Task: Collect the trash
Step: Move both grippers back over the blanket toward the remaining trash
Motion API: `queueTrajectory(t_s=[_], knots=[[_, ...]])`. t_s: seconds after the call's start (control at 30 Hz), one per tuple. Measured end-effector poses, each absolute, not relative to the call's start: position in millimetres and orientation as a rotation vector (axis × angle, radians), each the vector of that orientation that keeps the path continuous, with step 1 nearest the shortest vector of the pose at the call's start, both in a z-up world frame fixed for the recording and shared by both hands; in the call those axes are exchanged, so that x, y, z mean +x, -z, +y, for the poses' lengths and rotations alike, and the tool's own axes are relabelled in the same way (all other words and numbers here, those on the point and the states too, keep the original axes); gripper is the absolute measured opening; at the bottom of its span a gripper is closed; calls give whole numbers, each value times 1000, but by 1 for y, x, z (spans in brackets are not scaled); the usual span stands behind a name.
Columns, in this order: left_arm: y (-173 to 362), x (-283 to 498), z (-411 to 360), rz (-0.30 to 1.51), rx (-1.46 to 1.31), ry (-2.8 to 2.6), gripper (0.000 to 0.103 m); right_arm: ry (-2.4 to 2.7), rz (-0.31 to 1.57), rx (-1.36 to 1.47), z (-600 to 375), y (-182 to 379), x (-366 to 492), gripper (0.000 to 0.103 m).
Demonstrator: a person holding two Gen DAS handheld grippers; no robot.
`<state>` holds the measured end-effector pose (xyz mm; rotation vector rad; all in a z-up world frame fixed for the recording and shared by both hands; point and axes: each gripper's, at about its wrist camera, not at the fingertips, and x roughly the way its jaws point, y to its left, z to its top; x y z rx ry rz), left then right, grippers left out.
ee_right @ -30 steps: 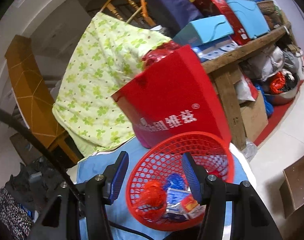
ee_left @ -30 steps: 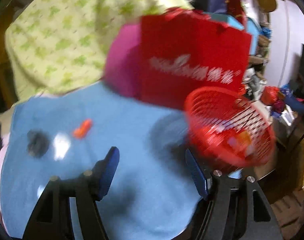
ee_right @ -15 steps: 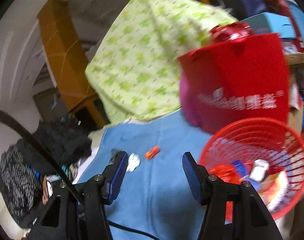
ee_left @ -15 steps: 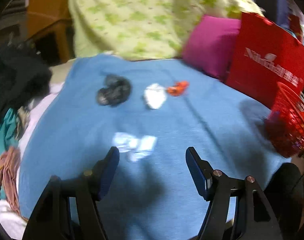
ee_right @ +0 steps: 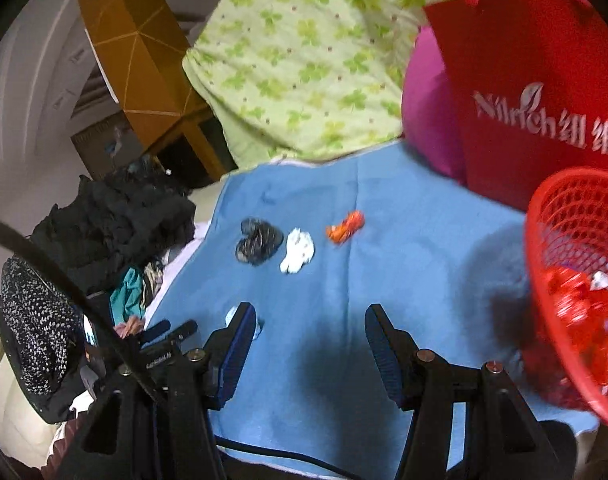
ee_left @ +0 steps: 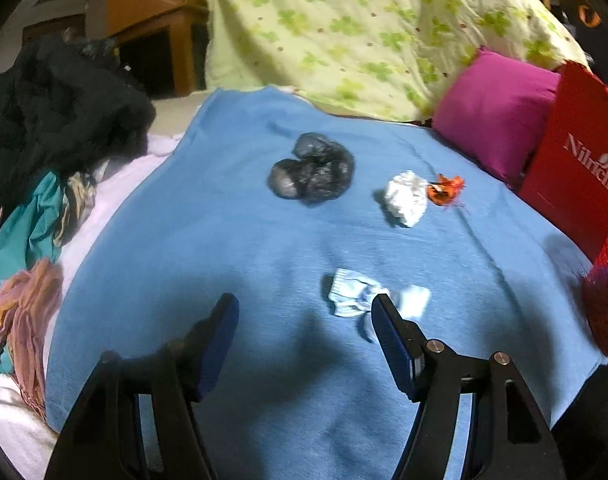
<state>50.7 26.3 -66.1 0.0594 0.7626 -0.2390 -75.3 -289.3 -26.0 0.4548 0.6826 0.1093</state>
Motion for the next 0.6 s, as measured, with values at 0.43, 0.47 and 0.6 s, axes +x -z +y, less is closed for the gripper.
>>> queueTrajectory(t_s=[0.43,0.47,0.6], knots=[[72,112,75,813,-27,84,69,-363,881,368,-198,88,21,61],[73,118,79,818,-32,73,69,-374,884,354,-192,93,32,61],[76,137,93,832,-44,43,69,-376,930,314,-174,119,71,61]])
